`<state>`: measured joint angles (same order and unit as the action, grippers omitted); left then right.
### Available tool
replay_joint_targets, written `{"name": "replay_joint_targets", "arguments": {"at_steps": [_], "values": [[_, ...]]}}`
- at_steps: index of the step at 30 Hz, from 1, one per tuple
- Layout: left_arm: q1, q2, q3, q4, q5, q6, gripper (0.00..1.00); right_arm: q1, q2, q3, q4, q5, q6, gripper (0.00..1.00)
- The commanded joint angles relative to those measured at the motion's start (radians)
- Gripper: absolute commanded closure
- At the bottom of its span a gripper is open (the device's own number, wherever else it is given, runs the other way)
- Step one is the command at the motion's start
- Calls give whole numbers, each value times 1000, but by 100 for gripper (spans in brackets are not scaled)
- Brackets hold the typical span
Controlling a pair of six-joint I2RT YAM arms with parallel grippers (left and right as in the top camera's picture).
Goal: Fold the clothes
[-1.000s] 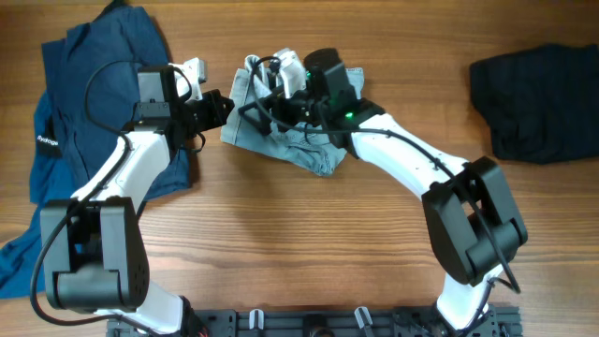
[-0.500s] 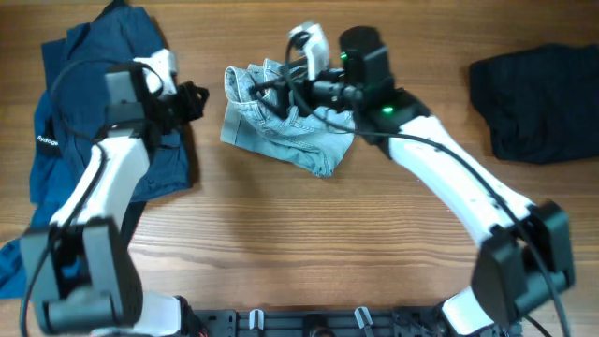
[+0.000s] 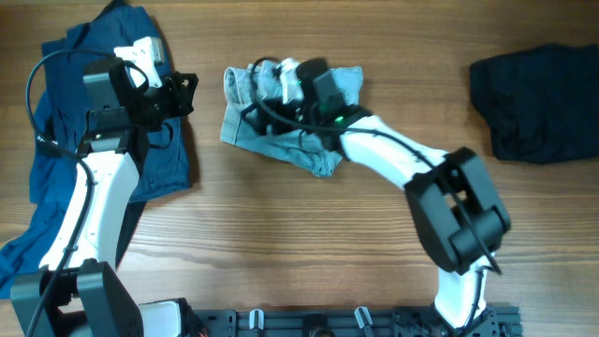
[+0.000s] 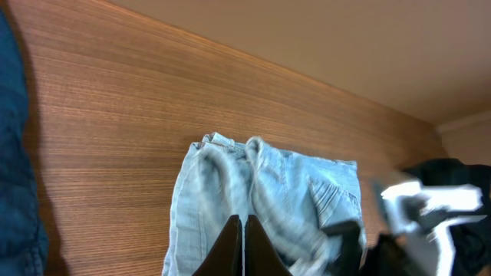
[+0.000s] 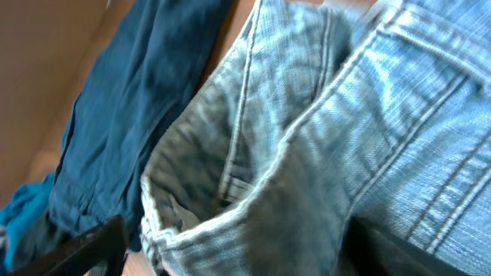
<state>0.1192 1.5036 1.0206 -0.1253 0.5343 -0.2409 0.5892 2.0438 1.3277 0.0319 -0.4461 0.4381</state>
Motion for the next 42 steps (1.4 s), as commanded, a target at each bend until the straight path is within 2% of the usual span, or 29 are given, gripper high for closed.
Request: {"name": "replay_joint_targets", "arguments": {"at_steps": [1, 9, 14, 18, 23, 25, 27, 31, 34, 37, 40, 42], "values": [[17, -3, 14, 0, -24, 32, 96, 68, 12, 2, -3, -85, 98, 12], [30, -3, 14, -4, -24, 31, 96, 71, -2, 2, 70, -122, 110, 13], [30, -2, 14, -43, -24, 31, 96, -25, -169, 2, 74, -132, 103, 1], [20, -2, 14, -60, -8, 24, 96, -94, -255, 2, -27, -103, 60, 0], [-27, -2, 14, -78, -2, 25, 96, -105, -235, 2, -172, 33, 60, 1], [-59, -2, 14, -129, -1, 33, 96, -130, -235, 2, -190, 64, 60, 0], [-95, 9, 14, -177, -1, 71, 95, -185, -235, 2, -204, 49, 68, 1], [-177, 61, 14, -193, 0, 108, 87, -303, -235, 2, -327, 50, 88, 0], [-233, 98, 14, -187, -1, 139, 86, -364, -235, 2, -443, 63, 85, 0], [-277, 140, 14, -212, -6, 242, 88, -380, -235, 2, -509, 64, 84, 0], [-287, 194, 14, -264, -124, 264, 96, -362, -235, 2, -563, 76, 55, 0], [-286, 235, 14, -276, -220, 264, 96, -359, -235, 2, -576, 95, 55, 0]]}}
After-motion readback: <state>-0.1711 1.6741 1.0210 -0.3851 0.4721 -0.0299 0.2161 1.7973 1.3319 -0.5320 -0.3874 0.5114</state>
